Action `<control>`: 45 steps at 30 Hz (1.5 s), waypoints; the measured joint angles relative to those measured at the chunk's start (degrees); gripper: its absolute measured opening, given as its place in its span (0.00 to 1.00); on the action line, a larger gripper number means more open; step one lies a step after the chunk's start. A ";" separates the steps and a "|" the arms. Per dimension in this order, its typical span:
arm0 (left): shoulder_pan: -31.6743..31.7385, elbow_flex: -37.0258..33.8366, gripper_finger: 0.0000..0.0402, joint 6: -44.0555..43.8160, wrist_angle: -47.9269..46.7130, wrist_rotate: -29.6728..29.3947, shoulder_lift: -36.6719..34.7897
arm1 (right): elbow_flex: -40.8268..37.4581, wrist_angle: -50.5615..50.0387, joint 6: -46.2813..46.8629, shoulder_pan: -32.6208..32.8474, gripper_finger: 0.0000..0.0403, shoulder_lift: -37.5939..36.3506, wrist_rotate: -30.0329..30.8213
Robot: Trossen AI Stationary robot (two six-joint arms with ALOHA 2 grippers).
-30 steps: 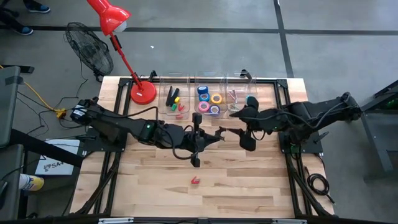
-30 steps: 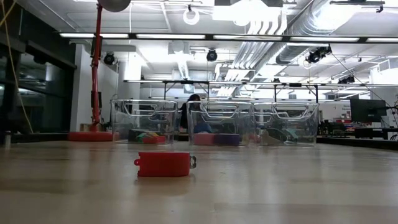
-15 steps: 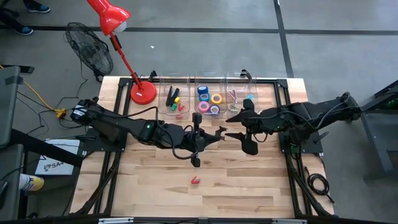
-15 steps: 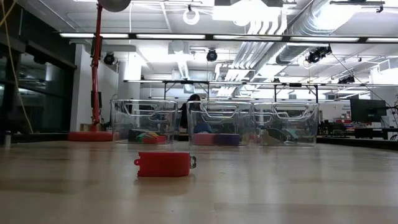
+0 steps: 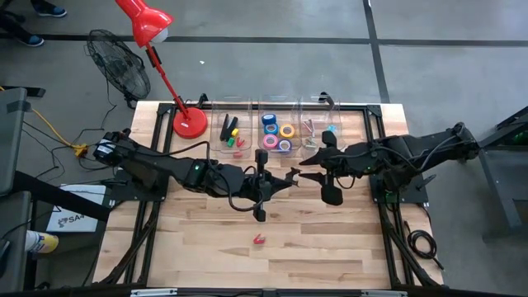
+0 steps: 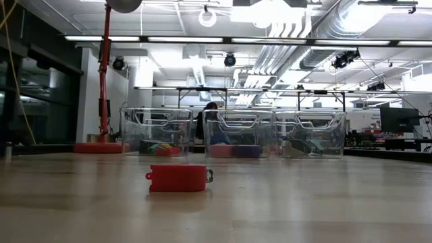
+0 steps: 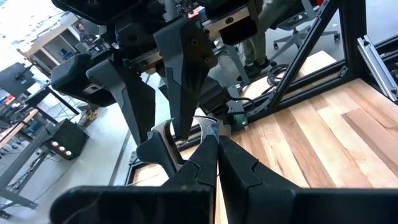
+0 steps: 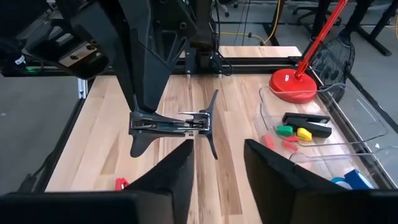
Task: Pick and place Stapler, Stapler remover, tape
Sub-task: Put the black staple remover into the right transparent bin
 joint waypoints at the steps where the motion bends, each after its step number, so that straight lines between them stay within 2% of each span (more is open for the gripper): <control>1: 0.00 0.00 0.00 0.00 0.00 0.00 0.00 | 0.00 0.00 -0.24 0.00 0.32 0.00 -0.04; 15: 0.00 0.00 0.00 -0.41 0.33 0.04 0.00 | 0.00 0.42 -1.35 0.00 0.15 0.00 -0.71; 22: 0.00 0.00 0.00 -0.44 0.39 0.19 0.00 | 0.00 0.33 -2.19 0.00 0.01 0.00 -1.72; 33: -0.02 0.00 0.01 -0.44 0.33 0.13 0.00 | 0.00 0.28 -1.06 0.00 0.00 0.00 -1.49; 40: 0.00 0.00 0.07 -0.44 0.20 -0.02 0.00 | 0.00 0.22 -0.72 -0.11 0.00 -0.02 -1.17; 45: 0.00 0.00 0.15 -0.63 0.17 0.95 0.00 | 0.00 0.27 -0.68 -0.11 0.00 -0.01 -1.22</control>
